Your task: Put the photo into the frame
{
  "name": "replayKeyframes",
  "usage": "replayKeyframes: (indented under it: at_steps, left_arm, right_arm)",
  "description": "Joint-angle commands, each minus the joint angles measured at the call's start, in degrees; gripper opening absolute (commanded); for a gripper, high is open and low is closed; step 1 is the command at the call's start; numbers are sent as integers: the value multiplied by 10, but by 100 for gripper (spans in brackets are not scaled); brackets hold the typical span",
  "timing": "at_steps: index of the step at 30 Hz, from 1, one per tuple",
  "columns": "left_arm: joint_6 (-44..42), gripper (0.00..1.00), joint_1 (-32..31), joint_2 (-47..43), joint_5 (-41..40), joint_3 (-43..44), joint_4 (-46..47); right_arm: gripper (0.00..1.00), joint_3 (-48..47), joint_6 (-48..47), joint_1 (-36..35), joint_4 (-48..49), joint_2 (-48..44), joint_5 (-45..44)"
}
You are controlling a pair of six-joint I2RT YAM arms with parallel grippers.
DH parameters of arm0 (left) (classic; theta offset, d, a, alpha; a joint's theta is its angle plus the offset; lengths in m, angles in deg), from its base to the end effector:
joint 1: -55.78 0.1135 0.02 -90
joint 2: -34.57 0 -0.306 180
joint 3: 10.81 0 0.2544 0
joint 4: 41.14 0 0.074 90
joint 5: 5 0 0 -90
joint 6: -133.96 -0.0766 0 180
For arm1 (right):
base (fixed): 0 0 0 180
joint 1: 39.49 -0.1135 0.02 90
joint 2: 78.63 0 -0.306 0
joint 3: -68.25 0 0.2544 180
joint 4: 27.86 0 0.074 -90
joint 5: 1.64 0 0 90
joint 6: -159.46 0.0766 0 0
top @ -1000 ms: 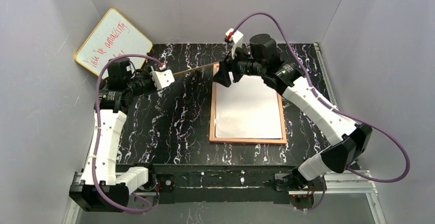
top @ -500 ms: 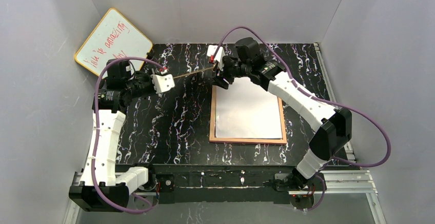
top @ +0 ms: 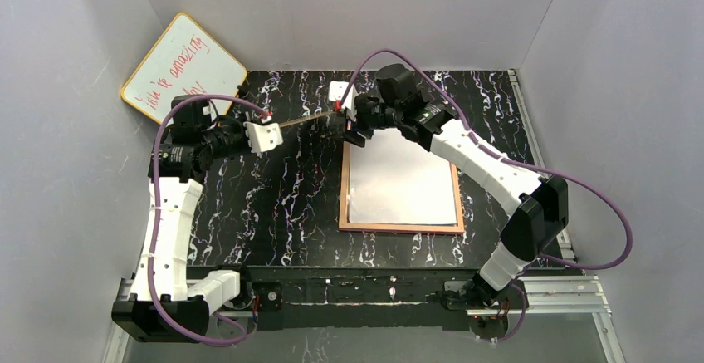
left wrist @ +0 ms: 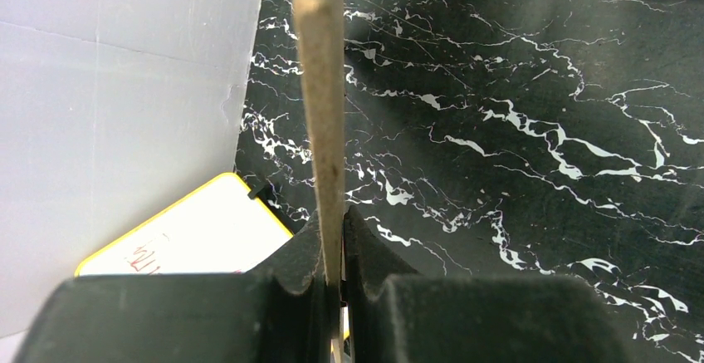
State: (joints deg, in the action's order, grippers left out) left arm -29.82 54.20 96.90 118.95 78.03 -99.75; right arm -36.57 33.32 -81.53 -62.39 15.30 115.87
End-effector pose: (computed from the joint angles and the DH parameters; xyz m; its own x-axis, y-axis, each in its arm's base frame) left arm 0.2208 -0.0489 0.4250 0.3277 0.7878 -0.5216 0.6485 0.2139 0.7305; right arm 0.2888 0.3081 0.4099 0.2951 -0.4382 -0.8490 -0.9091 0.1448 -0.3907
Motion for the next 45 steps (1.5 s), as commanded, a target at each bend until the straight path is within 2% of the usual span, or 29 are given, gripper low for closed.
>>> replayKeyframes:
  at_steps: [1,9,19,24,28,29,30,32,33,35,36,38,41,45]
  left_arm:
    - [-24,0,-2,-2,14,15,-24]
    - [-27,0,-2,-1,11,23,-16]
    - [-17,0,-1,0,16,34,-11]
    - [-19,0,-1,0,22,44,-11]
    - [-20,0,-1,-2,24,56,-14]
    - [-20,0,-1,-2,26,58,-14]
    - [-17,0,-2,-3,27,59,-9]
    - [11,0,-2,-5,29,59,22]
    - [32,16,-2,-8,29,58,49]
    - [97,65,-1,-16,18,49,120]
    - [137,81,-2,-22,9,37,166]
    - [212,97,-2,-33,-16,18,258]
    - [313,98,-1,-31,-67,17,346]
    - [403,98,-2,11,-101,89,339]
  right_arm:
    - [64,5,-20,-4,57,-47,-2]
    - [66,6,-12,-14,78,-49,-15]
    - [68,-24,-28,-33,32,-8,-1]
    - [65,-36,-42,-46,39,31,-47]
    - [50,-21,-44,-47,88,42,-72]
    - [43,-18,-43,-47,105,42,-75]
    - [32,-20,-41,-47,120,44,-78]
    - [19,-25,-25,-47,142,46,-83]
    - [15,-26,-14,-47,154,44,-84]
    - [9,-22,17,-47,190,38,-91]
    - [4,-18,31,-47,210,33,-94]
    - [1,-2,69,-47,258,19,-105]
    - [1,13,148,-47,313,-8,-129]
    - [1,13,269,-40,346,-48,-182]
